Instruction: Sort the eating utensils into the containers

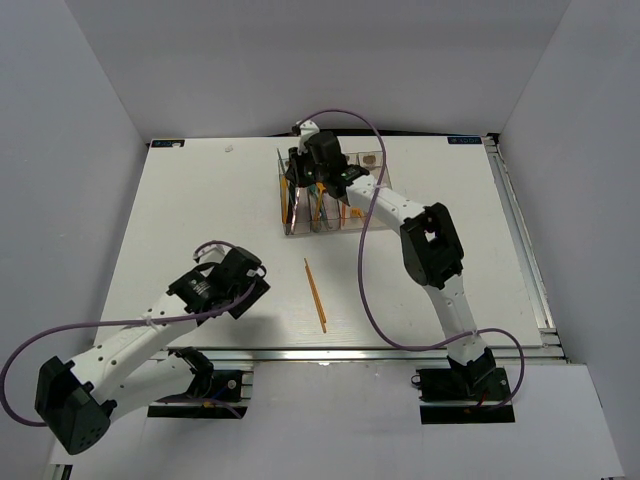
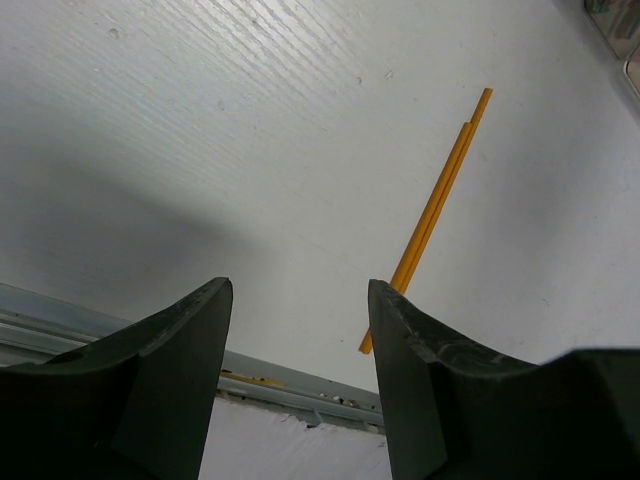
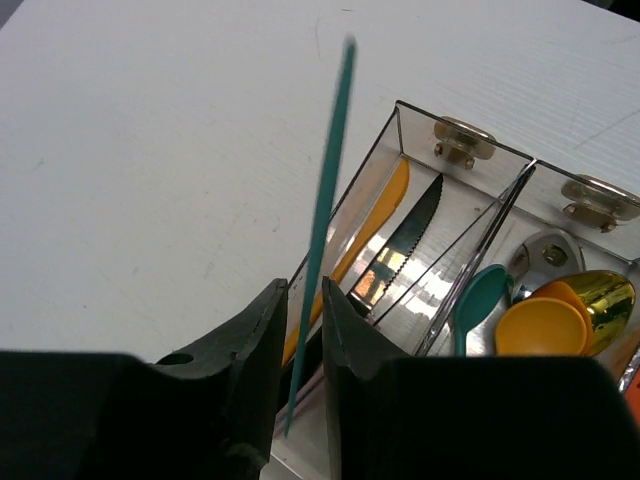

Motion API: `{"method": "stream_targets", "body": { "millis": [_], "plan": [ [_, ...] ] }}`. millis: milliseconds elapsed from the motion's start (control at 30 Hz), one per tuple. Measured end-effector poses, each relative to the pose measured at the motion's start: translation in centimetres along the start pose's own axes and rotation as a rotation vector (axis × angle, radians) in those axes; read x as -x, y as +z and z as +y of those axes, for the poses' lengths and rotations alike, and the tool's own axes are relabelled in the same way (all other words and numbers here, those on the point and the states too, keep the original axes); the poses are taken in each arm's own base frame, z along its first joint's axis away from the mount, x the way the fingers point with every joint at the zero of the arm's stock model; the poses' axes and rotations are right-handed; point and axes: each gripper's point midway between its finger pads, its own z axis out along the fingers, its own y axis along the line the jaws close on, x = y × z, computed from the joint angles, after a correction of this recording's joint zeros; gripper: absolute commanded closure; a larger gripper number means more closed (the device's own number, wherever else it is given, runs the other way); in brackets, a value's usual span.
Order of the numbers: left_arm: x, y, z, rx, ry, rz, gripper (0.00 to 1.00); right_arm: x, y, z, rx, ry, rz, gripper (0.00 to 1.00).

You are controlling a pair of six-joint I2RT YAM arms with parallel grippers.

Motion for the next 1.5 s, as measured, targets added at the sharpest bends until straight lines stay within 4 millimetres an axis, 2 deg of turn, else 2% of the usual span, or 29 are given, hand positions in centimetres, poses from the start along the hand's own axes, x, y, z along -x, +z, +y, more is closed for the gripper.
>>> {"method": "stream_targets", "body": {
  "millis": [133,167,233,267,300,333,433,500,600,700,800,900,1000,1167,1433,1500],
  "plan": [
    [-0.5,0.5,-0.7,-0.01,0.016,0.024,0.5,-0.5,0.0,-0.1,0.012,-0.005,0.002,0.66],
    [-0.7,0.7,-0.9,-0.017,0.021,0.031,0.59,-0.9,-0.1,-0.2,0.014,-0.002,0.01,0.66],
    [-0.9,1.0,-1.5,-0.032,0.036,0.044,0.67,-1.5,-0.6,-0.4,0.026,0.0,0.032,0.63],
    [-1.2,1.2,-1.8,-0.041,0.045,0.055,0.74,-1.7,-0.9,-0.4,0.039,0.0,0.041,0.56],
    [-1.3,1.3,-2.1,-0.049,0.053,0.063,0.77,-1.8,-1.4,-0.4,0.052,-0.001,0.049,0.56],
    [-1.6,1.5,-2.4,-0.058,0.067,0.078,0.78,-1.6,-2.1,-0.2,0.072,-0.016,0.049,0.51],
    [-2.5,2.2,-3.4,-0.086,0.112,0.118,0.86,-1.4,-5.9,1.3,0.173,-0.068,0.073,0.49],
    [-3.3,2.8,-4.1,-0.107,0.146,0.15,0.93,-1.0,-9.5,3.2,0.294,-0.135,0.078,0.52],
    [-4.7,4.1,-4.8,-0.119,0.206,0.211,0.97,-0.8,-15.3,6.3,0.477,-0.267,0.062,0.57],
    [-6.4,5.6,-5.4,-0.104,0.276,0.281,0.98,-1.5,-20.3,8.4,0.602,-0.366,0.042,0.58],
    [-8.2,6.9,-6.5,-0.098,0.348,0.342,1.0,-3.1,-23.3,8.7,0.657,-0.415,0.044,0.58],
    [-9.8,8.1,-7.8,-0.091,0.408,0.387,1.0,-5.2,-24.7,7.4,0.655,-0.4,0.079,0.58],
    [-11.0,9.4,-8.3,-0.046,0.457,0.422,1.0,-6.6,-25.5,5.4,0.622,-0.363,0.111,0.58],
    [-11.8,9.9,-9.6,-0.021,0.511,0.433,1.0,-6.8,-26.6,3.0,0.57,-0.326,0.109,0.58],
    [-11.8,9.8,-9.4,0.012,0.551,0.421,1.0,-7.6,-27.5,2.8,0.566,-0.315,0.112,0.58],
    [-11.8,9.8,-9.4,0.014,0.55,0.423,0.97,-7.8,-27.5,2.8,0.567,-0.314,0.115,0.58]
  ]
}}
